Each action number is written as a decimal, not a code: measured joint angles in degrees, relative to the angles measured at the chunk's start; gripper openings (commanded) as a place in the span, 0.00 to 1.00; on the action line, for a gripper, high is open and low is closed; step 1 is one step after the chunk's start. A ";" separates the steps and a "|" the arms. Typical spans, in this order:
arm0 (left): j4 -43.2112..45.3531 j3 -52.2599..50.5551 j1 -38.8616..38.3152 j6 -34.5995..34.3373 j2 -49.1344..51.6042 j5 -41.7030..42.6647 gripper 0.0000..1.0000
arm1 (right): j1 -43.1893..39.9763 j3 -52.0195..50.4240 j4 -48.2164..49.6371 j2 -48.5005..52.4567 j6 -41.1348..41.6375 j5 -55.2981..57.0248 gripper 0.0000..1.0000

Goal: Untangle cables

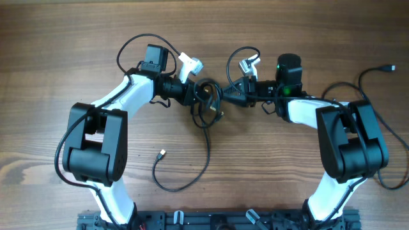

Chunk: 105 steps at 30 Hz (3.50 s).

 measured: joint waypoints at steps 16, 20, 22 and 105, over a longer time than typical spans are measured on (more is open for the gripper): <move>0.81 0.00 0.00 -6.62 0.00 -11.04 0.20 | 0.42 0.39 -32.85 -1.25 -19.30 25.83 0.41; 0.72 0.00 0.04 -7.39 0.00 -11.28 0.22 | 0.42 0.39 -33.00 -5.64 -26.86 27.43 0.36; 0.46 0.00 0.04 -7.43 0.00 -10.38 0.22 | 0.42 0.42 -32.37 -6.91 -30.73 27.63 0.36; -1.25 0.00 3.34 -30.91 -0.70 -31.15 0.65 | 24.57 1.18 -35.21 -10.08 -11.65 62.03 0.05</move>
